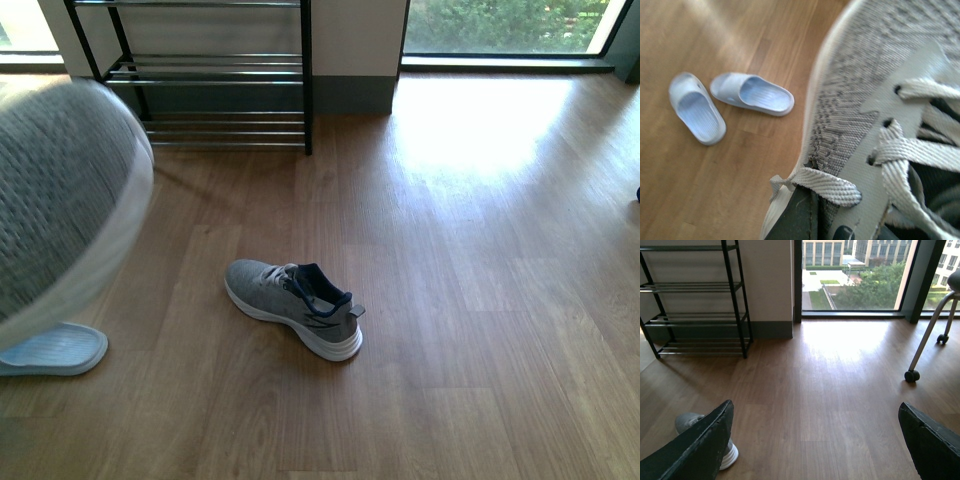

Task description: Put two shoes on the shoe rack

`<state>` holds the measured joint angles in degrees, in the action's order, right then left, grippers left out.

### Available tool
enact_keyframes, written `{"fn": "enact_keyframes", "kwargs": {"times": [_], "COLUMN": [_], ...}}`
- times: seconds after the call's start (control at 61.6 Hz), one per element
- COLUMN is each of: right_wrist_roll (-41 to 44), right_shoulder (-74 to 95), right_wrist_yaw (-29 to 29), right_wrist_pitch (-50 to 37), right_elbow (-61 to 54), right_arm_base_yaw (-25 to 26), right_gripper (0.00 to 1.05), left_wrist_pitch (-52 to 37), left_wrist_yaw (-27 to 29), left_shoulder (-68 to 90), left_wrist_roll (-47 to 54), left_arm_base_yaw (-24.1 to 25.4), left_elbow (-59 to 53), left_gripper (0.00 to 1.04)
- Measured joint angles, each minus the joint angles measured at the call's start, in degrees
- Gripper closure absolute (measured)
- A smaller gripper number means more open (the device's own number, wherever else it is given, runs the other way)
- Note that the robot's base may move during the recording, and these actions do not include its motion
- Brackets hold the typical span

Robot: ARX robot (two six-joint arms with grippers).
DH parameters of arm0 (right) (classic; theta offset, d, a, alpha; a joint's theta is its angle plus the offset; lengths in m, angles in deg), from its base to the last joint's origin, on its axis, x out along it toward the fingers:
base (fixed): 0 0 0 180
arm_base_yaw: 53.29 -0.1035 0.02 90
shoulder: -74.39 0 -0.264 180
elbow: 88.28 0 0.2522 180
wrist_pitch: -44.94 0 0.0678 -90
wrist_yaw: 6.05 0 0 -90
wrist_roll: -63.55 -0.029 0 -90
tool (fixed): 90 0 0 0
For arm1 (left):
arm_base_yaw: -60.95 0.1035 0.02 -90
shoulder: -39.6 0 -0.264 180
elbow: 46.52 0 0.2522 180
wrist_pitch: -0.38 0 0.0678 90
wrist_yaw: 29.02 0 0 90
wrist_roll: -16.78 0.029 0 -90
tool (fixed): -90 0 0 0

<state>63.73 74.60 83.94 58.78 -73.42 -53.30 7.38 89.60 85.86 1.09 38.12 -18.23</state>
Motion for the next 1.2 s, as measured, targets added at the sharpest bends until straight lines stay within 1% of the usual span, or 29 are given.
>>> {"fn": "enact_keyframes", "kwargs": {"times": [0.081, 0.552, 1.202], "right_wrist_roll": [0.0, 0.0, 0.0], "right_shoulder": [0.0, 0.0, 0.0], "right_wrist_yaw": [0.0, 0.2, 0.0], "right_wrist_pitch": [0.0, 0.0, 0.0], "right_elbow": [0.0, 0.0, 0.0], "right_arm_base_yaw": [0.0, 0.0, 0.0], "right_gripper": [0.09, 0.09, 0.09], "left_wrist_pitch": [0.0, 0.2, 0.3], "left_wrist_yaw": [1.1, 0.2, 0.6], "left_shoulder": [-1.4, -1.1, -1.1], "left_wrist_roll": [0.2, 0.7, 0.7], "left_arm_base_yaw": [0.0, -0.1, 0.0], "left_elbow": [0.0, -0.3, -0.3], "left_gripper": [1.03, 1.03, 1.03]}}
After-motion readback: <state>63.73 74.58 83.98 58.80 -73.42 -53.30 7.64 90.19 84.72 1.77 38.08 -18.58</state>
